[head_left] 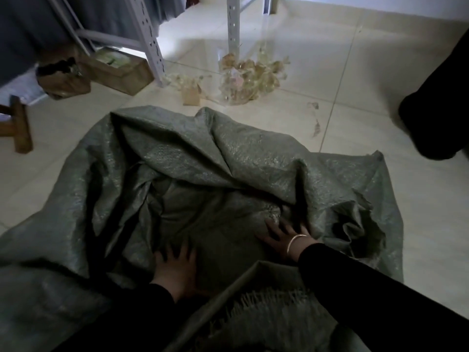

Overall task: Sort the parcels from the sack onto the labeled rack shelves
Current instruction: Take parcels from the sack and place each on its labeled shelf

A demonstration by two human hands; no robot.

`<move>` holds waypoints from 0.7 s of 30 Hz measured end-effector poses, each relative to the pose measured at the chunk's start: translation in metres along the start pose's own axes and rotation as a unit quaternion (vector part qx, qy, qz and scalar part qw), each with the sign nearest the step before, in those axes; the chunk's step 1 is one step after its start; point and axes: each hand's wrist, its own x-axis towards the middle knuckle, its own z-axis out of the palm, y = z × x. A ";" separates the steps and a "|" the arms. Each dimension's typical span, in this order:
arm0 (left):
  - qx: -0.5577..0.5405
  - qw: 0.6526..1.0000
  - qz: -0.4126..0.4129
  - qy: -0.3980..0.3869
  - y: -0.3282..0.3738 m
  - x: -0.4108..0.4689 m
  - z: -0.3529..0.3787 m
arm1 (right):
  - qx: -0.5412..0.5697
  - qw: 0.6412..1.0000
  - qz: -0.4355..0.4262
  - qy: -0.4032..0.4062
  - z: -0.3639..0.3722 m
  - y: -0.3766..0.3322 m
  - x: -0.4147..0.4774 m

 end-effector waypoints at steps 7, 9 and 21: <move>-0.026 0.963 -0.077 0.256 -0.043 -0.005 -0.023 | 0.126 0.973 0.123 0.152 -0.025 0.037 -0.028; -0.051 0.944 -0.076 0.317 -0.059 -0.003 -0.048 | 0.149 0.960 0.141 0.190 -0.048 0.043 -0.035; -0.151 0.940 -0.067 0.299 -0.078 -0.031 -0.110 | 0.188 0.849 0.194 0.454 -0.139 0.051 -0.099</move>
